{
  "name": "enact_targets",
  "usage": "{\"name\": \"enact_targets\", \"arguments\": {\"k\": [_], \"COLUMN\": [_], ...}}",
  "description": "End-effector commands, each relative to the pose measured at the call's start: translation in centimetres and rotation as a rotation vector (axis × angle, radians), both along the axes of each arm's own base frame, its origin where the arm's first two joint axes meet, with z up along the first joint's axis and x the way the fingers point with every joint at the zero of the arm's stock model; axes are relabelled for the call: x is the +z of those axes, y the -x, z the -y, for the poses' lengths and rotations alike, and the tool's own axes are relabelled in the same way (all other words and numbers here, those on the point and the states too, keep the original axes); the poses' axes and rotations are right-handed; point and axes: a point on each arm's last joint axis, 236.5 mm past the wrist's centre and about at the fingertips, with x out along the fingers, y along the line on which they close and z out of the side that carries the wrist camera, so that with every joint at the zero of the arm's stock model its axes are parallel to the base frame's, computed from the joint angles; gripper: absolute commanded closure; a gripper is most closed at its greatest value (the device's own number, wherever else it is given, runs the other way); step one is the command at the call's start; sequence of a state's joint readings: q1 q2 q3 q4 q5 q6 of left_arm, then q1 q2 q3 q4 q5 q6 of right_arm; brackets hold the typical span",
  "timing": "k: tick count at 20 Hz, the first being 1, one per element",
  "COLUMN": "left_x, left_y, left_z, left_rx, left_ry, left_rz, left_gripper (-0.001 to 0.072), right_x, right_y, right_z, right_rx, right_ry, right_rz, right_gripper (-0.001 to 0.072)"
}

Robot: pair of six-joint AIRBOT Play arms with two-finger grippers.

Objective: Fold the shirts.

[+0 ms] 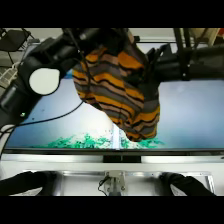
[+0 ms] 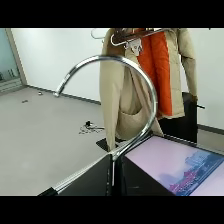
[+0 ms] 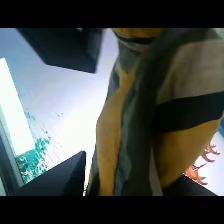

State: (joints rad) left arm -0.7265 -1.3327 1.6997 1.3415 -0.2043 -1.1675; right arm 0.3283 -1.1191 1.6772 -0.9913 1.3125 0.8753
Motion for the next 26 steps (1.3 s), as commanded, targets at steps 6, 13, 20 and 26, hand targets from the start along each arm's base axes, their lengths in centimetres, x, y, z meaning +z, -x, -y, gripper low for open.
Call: {"name": "enact_targets", "arguments": {"k": [6, 13, 20, 26], "left_x": [3.3, 0.4, 1.9, 6.1], "left_y": [-2.2, -2.3, -1.3, 0.6], "left_z": [-6.8, -5.8, -6.6, -9.8], "left_rx": [0.106, 0.083, 0.091, 0.184], "left_ry": [0.117, 0.048, 0.022, -0.037], "left_rz": [-0.019, -0.119, -0.058, 0.119], "left_gripper": [0.0666, 0.0665, 0.0137, 0.0140], "right_x": [4.4, 5.8, 7.3, 8.7], "right_y": [-1.6, -2.3, -3.3, -4.0], "right_z": [-0.4, -0.6, -0.4, -0.1], "right_rx": [-0.073, -0.072, -0.103, -0.125], "right_ry": [-0.125, -0.155, -0.189, -0.209], "right_rz": [0.138, 0.211, 0.273, 0.341], "right_gripper": [0.0342, 0.0658, 0.0660, 0.0661]}}
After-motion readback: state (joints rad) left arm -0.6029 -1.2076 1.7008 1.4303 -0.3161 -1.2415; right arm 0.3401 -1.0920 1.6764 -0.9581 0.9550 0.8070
